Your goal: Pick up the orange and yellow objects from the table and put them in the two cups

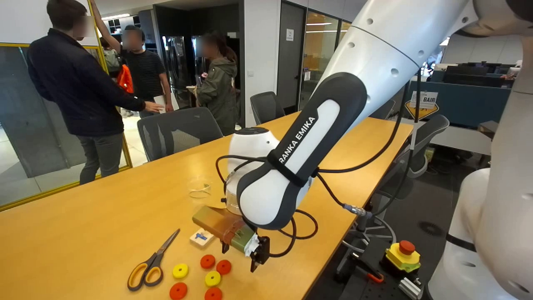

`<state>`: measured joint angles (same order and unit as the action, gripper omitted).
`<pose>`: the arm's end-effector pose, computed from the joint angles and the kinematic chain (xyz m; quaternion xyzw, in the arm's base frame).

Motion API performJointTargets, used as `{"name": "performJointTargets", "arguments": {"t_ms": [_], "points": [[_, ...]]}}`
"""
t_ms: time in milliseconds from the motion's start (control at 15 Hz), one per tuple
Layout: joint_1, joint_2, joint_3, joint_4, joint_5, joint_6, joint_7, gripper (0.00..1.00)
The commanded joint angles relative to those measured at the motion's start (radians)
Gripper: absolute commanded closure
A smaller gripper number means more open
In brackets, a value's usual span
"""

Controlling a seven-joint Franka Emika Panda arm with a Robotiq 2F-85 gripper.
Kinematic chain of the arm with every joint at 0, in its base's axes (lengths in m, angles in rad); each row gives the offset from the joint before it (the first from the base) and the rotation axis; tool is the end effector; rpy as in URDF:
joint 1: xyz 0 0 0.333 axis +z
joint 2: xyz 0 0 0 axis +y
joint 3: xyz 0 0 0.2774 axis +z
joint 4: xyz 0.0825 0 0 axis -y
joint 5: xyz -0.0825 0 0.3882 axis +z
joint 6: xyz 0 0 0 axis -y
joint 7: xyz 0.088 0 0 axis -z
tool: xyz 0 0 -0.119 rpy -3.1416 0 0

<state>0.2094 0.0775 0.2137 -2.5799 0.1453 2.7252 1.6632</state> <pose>0.4143 0.1838 0.1858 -0.7727 0.6327 0.0172 0.0496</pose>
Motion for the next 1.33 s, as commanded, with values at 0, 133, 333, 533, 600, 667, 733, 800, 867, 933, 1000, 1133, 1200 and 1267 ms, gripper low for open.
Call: {"name": "performJointTargets", "arguments": {"t_ms": [0, 133, 333, 533, 600, 667, 733, 800, 867, 933, 1000, 1133, 1200, 1267], "points": [[0.025, 0.021, -0.012, 0.037, -0.053, 0.018, 0.047, 0.00], [0.033, 0.034, -0.013, 0.058, -0.079, 0.011, 0.060, 0.00], [0.045, 0.061, -0.018, 0.083, -0.120, -0.005, 0.079, 0.00], [0.053, 0.085, -0.027, 0.097, -0.139, -0.016, 0.085, 0.00], [0.056, 0.091, -0.031, 0.099, -0.141, -0.015, 0.085, 0.00], [0.060, 0.094, -0.035, 0.101, -0.143, -0.016, 0.085, 0.00], [0.065, 0.095, -0.041, 0.102, -0.150, -0.014, 0.089, 0.00], [0.069, 0.096, -0.045, 0.103, -0.155, -0.015, 0.091, 0.00], [0.072, 0.097, -0.049, 0.105, -0.160, -0.015, 0.092, 0.00], [0.076, 0.097, -0.052, 0.106, -0.166, -0.016, 0.095, 0.00], [0.079, 0.097, -0.054, 0.109, -0.173, -0.021, 0.096, 0.00], [0.088, 0.098, -0.062, 0.114, -0.198, -0.043, 0.101, 0.00], [0.089, 0.098, -0.063, 0.116, -0.206, -0.052, 0.101, 0.00], [0.091, 0.099, -0.064, 0.118, -0.218, -0.063, 0.102, 0.00]]}}
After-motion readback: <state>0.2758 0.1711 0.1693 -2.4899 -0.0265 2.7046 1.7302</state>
